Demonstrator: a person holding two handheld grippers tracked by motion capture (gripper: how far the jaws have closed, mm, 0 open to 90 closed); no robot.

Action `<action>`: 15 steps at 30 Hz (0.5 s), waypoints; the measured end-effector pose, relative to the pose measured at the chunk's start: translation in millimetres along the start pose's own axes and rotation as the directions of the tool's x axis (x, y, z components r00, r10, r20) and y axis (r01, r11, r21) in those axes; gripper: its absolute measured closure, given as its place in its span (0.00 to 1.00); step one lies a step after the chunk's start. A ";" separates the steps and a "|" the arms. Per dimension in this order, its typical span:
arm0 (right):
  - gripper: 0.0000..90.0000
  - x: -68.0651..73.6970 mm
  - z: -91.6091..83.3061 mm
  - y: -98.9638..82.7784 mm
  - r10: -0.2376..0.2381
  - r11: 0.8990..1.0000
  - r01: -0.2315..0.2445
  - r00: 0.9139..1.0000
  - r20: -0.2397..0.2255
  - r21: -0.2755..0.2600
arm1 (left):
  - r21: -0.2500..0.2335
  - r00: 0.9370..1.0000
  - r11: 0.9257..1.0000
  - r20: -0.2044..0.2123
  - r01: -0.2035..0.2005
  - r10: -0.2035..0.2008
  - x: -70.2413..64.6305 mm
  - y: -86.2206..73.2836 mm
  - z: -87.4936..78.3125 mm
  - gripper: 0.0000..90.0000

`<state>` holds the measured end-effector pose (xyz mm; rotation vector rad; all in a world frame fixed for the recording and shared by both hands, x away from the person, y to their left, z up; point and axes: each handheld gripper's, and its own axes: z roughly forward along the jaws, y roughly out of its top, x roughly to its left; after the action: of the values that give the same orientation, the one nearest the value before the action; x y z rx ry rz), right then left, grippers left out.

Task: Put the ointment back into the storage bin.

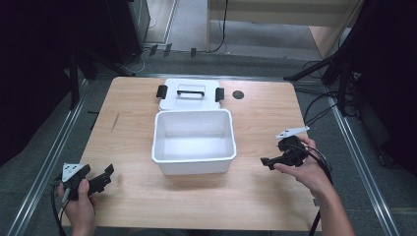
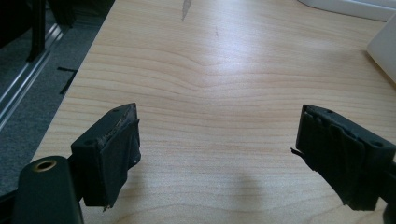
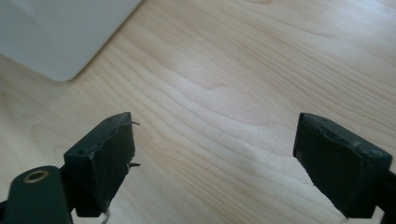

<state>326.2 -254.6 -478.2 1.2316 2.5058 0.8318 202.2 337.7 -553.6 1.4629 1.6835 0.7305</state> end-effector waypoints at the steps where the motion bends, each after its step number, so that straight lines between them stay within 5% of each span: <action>1: 0.10 0.0 0.0 0.0 0.000 1.000 0.000 1.000 0.000 0.000 | 0.000 1.000 1.000 0.000 0.000 0.000 0.0 0.0 0.0 0.16; 4: 0.00 -3.6 2.0 -13.9 0.030 0.998 -0.029 0.999 0.013 -0.059 | -0.001 1.000 1.000 0.000 -0.001 0.001 -0.1 0.0 0.1 0.16; 8: 0.00 -4.2 2.4 -31.7 0.073 0.987 -0.062 0.995 0.071 -0.147 | -0.001 1.000 1.000 0.000 -0.004 0.004 -0.1 0.0 0.1 0.16; 15: 0.00 -10.3 -2.0 -68.2 0.169 0.946 -0.118 0.975 0.147 -0.300 | 0.003 1.000 1.000 -0.002 -0.005 0.005 -0.6 0.0 -0.1 0.16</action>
<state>287.1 -296.6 -516.6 1.3313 2.0892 1.0368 202.1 337.1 -553.5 1.4699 1.6838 0.7329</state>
